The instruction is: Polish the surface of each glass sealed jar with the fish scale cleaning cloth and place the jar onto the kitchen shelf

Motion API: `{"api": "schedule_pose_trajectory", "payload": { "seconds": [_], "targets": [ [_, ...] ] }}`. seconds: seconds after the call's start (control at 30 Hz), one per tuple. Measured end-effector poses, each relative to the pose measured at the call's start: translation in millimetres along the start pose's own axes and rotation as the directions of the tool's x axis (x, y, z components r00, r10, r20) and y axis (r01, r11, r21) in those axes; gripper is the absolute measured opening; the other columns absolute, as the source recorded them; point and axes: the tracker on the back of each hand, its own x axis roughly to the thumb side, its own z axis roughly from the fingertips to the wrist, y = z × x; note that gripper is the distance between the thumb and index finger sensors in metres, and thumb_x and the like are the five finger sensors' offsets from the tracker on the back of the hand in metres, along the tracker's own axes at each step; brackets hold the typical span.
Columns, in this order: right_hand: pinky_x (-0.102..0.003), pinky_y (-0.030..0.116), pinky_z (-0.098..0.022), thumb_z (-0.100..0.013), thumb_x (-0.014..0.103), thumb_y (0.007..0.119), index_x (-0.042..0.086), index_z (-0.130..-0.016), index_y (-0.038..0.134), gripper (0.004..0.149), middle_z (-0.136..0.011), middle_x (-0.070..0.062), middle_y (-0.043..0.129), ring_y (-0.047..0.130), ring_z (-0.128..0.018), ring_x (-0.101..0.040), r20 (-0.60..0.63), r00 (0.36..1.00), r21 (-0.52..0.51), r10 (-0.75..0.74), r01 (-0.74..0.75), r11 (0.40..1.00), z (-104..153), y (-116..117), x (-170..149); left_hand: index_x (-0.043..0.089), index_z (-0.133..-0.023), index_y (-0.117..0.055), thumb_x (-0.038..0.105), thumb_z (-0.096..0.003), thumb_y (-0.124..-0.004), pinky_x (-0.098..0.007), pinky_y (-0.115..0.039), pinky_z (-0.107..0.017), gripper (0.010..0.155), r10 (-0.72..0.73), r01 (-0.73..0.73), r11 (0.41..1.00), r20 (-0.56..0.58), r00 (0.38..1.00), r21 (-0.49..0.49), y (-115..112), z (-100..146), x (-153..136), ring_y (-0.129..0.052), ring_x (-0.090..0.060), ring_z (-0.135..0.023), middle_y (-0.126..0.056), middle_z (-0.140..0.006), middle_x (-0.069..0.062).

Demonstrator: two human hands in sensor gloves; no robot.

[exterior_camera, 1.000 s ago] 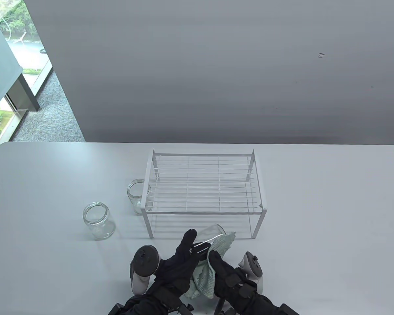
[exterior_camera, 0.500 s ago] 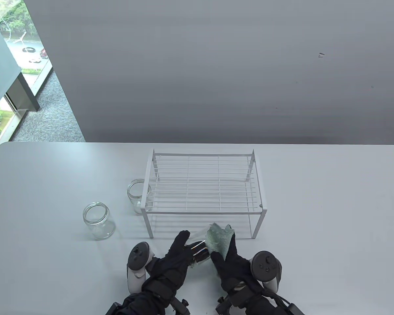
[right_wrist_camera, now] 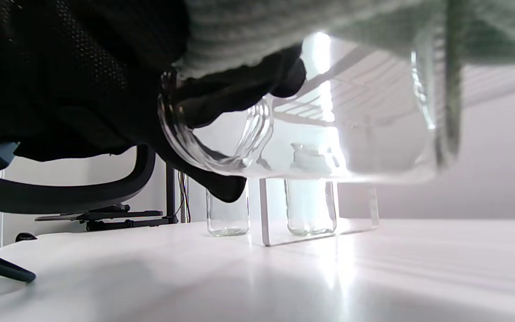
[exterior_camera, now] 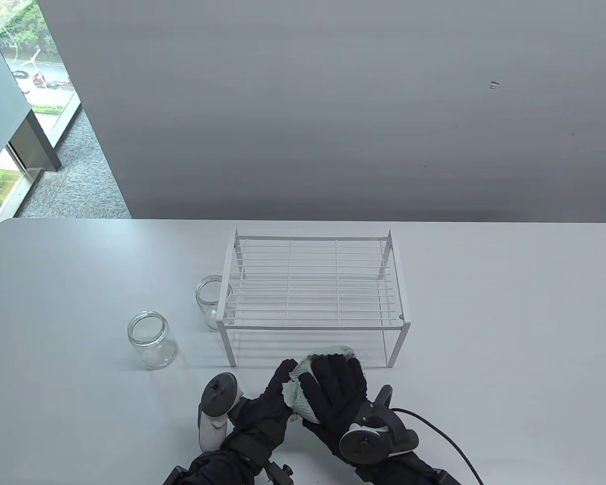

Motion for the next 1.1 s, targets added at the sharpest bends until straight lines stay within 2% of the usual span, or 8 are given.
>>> {"api": "schedule_pose_trajectory", "payload": {
  "seconds": [0.2, 0.4, 0.47, 0.57, 0.77, 0.83, 0.97, 1.1],
  "targets": [
    [-0.074, 0.045, -0.053, -0.054, 0.045, 0.064, 0.003, -0.104, 0.042, 0.070, -0.095, -0.038, 0.053, 0.058, -0.080, -0.066, -0.148, 0.943, -0.069, -0.298, 0.290, 0.954, 6.1, 3.9, -15.6, 0.006, -0.106, -0.020, 0.033, -0.0550, -0.057, -0.063, -0.016, -0.067, 0.068, -0.238, 0.239, 0.971, 0.060, 0.969, -0.010, -7.1, 1.0, 10.3, -0.099, -0.030, -0.067, -0.087, -0.085, -0.016],
    [-0.071, 0.056, -0.050, -0.055, 0.047, 0.063, 0.003, -0.103, 0.056, 0.065, -0.092, -0.035, 0.067, 0.072, -0.075, -0.062, -0.229, 0.832, -0.160, -0.505, 0.480, 0.863, 12.6, 8.7, -35.5, 0.008, -0.107, -0.024, 0.032, -0.0553, -0.056, -0.060, -0.019, -0.069, 0.065, -0.205, 0.205, 0.979, 0.056, 0.977, 0.000, -4.0, 1.3, 8.8, -0.101, -0.027, -0.062, -0.091, -0.081, -0.014],
    [-0.071, 0.058, -0.049, -0.056, 0.044, 0.062, 0.002, -0.101, 0.062, 0.062, -0.090, -0.034, 0.070, 0.075, -0.073, -0.061, -0.267, 0.748, -0.211, -0.608, 0.570, 0.794, 16.2, 11.8, -43.0, 0.008, -0.107, -0.026, 0.032, -0.0552, -0.057, -0.060, -0.022, -0.070, 0.065, -0.201, 0.200, 0.979, 0.058, 0.978, 0.028, -1.5, 2.9, 9.3, -0.103, -0.025, -0.058, -0.093, -0.078, -0.012],
    [-0.071, 0.059, -0.048, -0.056, 0.041, 0.064, 0.000, -0.097, 0.068, 0.058, -0.088, -0.035, 0.073, 0.077, -0.071, -0.062, -0.331, 0.530, -0.317, -0.781, 0.717, 0.621, 24.8, 19.9, -54.6, 0.008, -0.107, -0.028, 0.032, -0.0554, -0.057, -0.061, -0.027, -0.070, 0.064, -0.183, 0.179, 0.982, 0.068, 0.981, 0.062, 3.4, 4.7, 11.2, -0.104, -0.021, -0.055, -0.094, -0.075, -0.010],
    [-0.069, 0.058, -0.052, -0.059, 0.046, 0.061, 0.002, -0.103, 0.059, 0.062, -0.094, -0.037, 0.061, 0.073, -0.075, -0.061, -0.216, -0.051, -0.417, -0.975, 0.908, 0.045, 37.3, 42.2, -60.8, 0.011, -0.108, -0.026, 0.035, -0.0577, -0.054, -0.061, -0.036, -0.072, 0.062, 0.050, -0.053, 0.995, 0.036, 0.998, 0.080, 12.4, 7.0, 0.8, -0.105, -0.011, -0.057, -0.093, -0.077, -0.002],
    [-0.070, 0.057, -0.052, -0.059, 0.049, 0.062, 0.001, -0.104, 0.056, 0.066, -0.095, -0.038, 0.057, 0.071, -0.075, -0.062, -0.160, -0.129, -0.449, -0.979, 0.892, -0.044, 36.7, 44.7, -58.1, 0.012, -0.108, -0.026, 0.035, -0.0582, -0.053, -0.061, -0.036, -0.072, 0.061, 0.138, -0.140, 0.986, 0.029, 0.990, 0.088, 13.8, 7.7, -3.6, -0.104, -0.010, -0.058, -0.092, -0.078, -0.001],
    [-0.067, 0.060, -0.053, -0.060, 0.053, 0.059, 0.004, -0.106, 0.051, 0.068, -0.097, -0.037, 0.056, 0.073, -0.077, -0.059, -0.131, -0.131, -0.455, -0.983, 0.889, -0.058, 34.5, 45.6, -57.3, 0.013, -0.108, -0.024, 0.035, -0.0588, -0.050, -0.060, -0.036, -0.073, 0.060, 0.285, -0.287, 0.954, 0.031, 0.958, 0.082, 15.7, 7.9, -10.2, -0.103, -0.008, -0.062, -0.089, -0.081, 0.001],
    [-0.067, 0.059, -0.055, -0.061, 0.052, 0.057, 0.003, -0.108, 0.041, 0.070, -0.098, -0.037, 0.053, 0.070, -0.081, -0.059, -0.110, -0.235, -0.464, -0.966, 0.871, -0.159, 33.7, 52.0, -50.5, 0.015, -0.108, -0.023, 0.036, -0.0589, -0.049, -0.060, -0.035, -0.073, 0.059, 0.440, -0.442, 0.892, 0.046, 0.897, 0.090, 13.3, 7.5, -15.3, -0.101, -0.006, -0.068, -0.086, -0.085, 0.002]
  ]
}}
